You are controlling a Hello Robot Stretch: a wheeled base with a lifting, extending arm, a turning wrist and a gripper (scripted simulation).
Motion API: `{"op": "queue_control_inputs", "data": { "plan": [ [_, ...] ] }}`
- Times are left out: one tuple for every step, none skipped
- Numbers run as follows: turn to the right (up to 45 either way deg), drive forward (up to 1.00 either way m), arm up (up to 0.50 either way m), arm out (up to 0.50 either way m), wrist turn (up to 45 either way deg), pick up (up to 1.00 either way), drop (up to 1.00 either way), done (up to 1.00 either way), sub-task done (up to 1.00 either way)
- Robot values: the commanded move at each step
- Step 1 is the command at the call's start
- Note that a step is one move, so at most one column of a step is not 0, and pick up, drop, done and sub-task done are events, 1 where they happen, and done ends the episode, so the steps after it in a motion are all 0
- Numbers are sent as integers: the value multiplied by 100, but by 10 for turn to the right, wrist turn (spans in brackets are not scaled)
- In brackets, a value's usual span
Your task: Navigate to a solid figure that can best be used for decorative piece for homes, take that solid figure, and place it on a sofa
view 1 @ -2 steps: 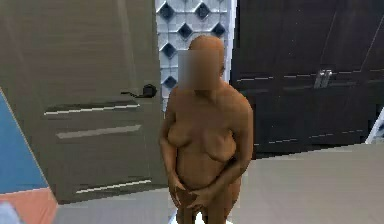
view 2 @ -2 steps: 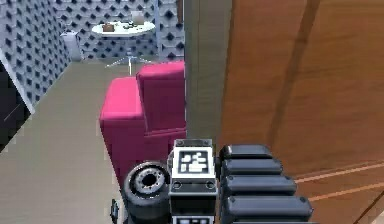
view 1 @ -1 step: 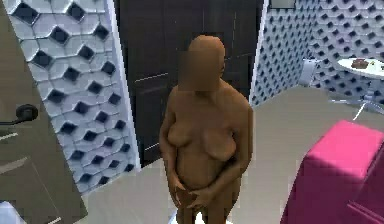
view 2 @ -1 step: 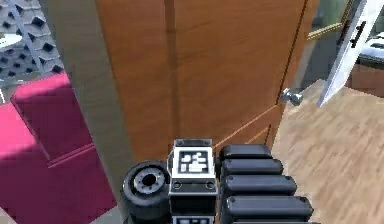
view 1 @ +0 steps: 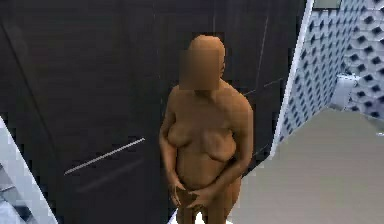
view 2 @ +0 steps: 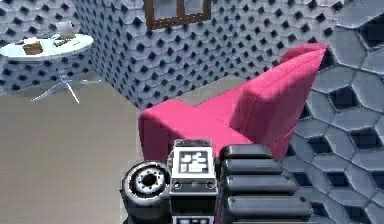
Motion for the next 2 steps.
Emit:
{"op": "queue_control_inputs", "data": {
  "plan": [
    [270,0,0,0,0,0,0,0,0],
    [0,5,0,0,0,0,0,0,0]
  ]
}}
